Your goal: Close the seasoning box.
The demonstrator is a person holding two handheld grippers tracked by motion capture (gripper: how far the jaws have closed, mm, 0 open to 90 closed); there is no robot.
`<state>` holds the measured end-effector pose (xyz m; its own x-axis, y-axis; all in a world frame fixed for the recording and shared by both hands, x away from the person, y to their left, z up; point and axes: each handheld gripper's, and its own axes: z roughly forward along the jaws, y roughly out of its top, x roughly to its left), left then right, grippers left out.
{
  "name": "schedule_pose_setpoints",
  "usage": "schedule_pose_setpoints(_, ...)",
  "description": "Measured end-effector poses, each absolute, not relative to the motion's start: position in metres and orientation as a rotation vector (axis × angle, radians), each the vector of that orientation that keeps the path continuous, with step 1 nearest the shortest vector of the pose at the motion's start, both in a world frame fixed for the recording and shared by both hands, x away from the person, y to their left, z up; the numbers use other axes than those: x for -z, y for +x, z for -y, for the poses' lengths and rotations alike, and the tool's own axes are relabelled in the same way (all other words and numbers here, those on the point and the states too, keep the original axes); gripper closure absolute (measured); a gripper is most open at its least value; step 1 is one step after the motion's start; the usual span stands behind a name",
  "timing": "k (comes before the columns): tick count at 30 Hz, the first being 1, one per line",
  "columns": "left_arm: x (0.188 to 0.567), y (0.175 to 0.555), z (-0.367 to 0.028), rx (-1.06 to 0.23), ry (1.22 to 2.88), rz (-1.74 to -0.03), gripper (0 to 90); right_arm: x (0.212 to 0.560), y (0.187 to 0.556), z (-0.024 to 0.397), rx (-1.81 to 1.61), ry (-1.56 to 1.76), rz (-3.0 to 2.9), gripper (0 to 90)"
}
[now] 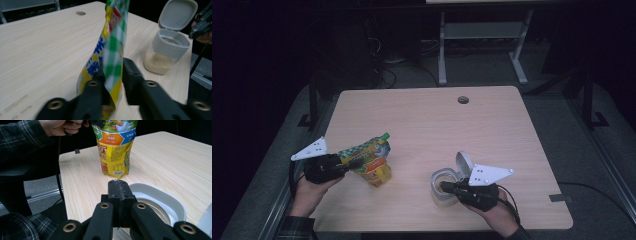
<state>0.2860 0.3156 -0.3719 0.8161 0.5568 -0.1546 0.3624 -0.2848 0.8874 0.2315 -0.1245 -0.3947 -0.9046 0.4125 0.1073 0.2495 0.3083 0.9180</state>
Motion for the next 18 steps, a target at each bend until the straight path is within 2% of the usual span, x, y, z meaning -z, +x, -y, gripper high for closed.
schedule_pose_setpoints(1, 0.373, 0.284, -0.316, -0.223, 1.908, -0.689, 72.5, 0.395, 0.231, 0.124, -1.654, 0.617, -2.418, 90.0)
schedule_pose_setpoints(3, 0.375, 0.28, -0.318, -0.237, 1.925, -0.698, 63.8, 0.394, 0.231, 0.125, -1.652, 0.615, -2.42, 90.0)
schedule_pose_setpoints(4, 0.376, 0.278, -0.319, -0.239, 1.926, -0.699, 56.3, 0.393, 0.229, 0.128, -1.65, 0.611, -2.42, 90.0)
schedule_pose_setpoints(5, 0.377, 0.276, -0.321, -0.241, 1.935, -0.703, 56.3, 0.393, 0.229, 0.128, -1.65, 0.611, -2.42, 90.0)
schedule_pose_setpoints(6, 0.379, 0.274, -0.322, -0.246, 1.945, -0.708, 48.6, 0.393, 0.228, 0.129, -1.647, 0.614, -2.417, 90.0)
schedule_pose_setpoints(7, 0.381, 0.273, -0.323, -0.253, 1.951, -0.716, 48.6, 0.393, 0.227, 0.131, -1.648, 0.614, -2.419, 90.0)
schedule_pose_setpoints(9, 0.385, 0.27, -0.326, -0.254, 1.969, -0.741, 38.3, 0.394, 0.226, 0.138, -1.646, 0.634, -2.417, 90.0)
schedule_pose_setpoints(10, 0.387, 0.269, -0.327, -0.255, 1.975, -0.748, 38.3, 0.394, 0.226, 0.138, -1.646, 0.634, -2.417, 90.0)
schedule_pose_setpoints(14, 0.397, 0.264, -0.331, -0.251, 1.999, -0.777, 29.2, 0.393, 0.223, 0.151, -1.636, 0.648, -2.415, 90.0)
schedule_pose_setpoints(18, 0.406, 0.259, -0.332, -0.269, 2.03, -0.782, 25.7, 0.394, 0.221, 0.161, -1.632, 0.661, -2.408, 90.0)
